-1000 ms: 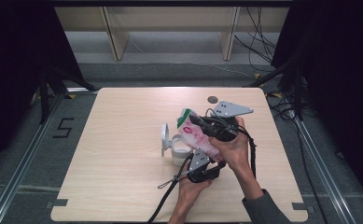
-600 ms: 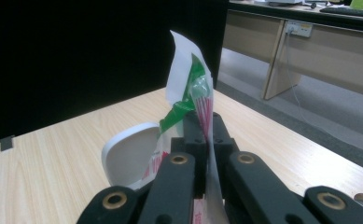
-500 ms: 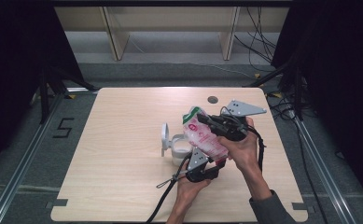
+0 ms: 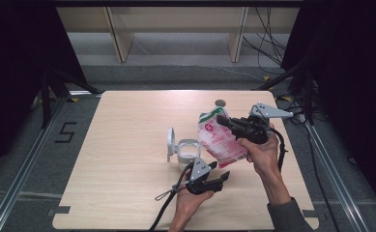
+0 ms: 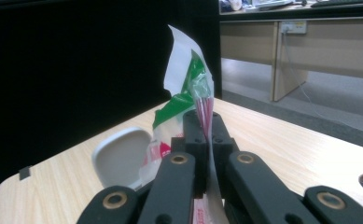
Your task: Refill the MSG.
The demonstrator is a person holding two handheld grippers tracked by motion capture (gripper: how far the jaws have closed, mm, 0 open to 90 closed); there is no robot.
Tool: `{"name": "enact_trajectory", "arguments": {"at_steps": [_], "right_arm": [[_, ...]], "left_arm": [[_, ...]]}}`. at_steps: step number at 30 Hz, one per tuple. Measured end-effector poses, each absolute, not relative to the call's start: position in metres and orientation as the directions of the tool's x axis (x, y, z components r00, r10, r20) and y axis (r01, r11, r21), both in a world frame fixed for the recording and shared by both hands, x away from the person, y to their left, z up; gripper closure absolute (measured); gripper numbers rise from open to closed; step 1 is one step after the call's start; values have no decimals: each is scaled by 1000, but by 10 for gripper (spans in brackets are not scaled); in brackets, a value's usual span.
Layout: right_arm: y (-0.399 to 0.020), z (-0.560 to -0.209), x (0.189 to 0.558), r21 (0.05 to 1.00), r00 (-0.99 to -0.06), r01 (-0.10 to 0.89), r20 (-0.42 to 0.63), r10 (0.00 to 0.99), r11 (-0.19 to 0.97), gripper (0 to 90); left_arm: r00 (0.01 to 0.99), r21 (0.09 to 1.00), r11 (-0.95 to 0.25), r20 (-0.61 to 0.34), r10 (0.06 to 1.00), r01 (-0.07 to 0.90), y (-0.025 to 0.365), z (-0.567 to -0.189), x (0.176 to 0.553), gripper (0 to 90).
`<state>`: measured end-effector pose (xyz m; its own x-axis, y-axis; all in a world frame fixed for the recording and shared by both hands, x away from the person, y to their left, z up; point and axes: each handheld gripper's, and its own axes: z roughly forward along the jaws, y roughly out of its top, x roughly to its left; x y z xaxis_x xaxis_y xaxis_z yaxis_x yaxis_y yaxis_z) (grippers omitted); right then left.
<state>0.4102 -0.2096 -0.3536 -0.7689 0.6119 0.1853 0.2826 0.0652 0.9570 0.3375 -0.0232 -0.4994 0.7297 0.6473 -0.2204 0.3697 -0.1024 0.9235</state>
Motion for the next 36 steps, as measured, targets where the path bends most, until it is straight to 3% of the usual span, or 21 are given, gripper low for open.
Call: {"name": "enact_trajectory", "arguments": {"at_steps": [13, 25, 36], "right_arm": [[-227, -377, 416, 953, -742, 289, 163, 651, 91, 900], [-260, -389, 396, 948, -720, 301, 155, 676, 103, 900], [-288, -395, 379, 939, -679, 324, 147, 719, 114, 900]], "left_arm": [[699, 923, -75, -230, 677, 377, 14, -501, 320, 393], [653, 923, -65, -217, 725, 379, 58, -494, 311, 375], [652, 920, -61, -226, 724, 387, 59, -497, 311, 375]]}}
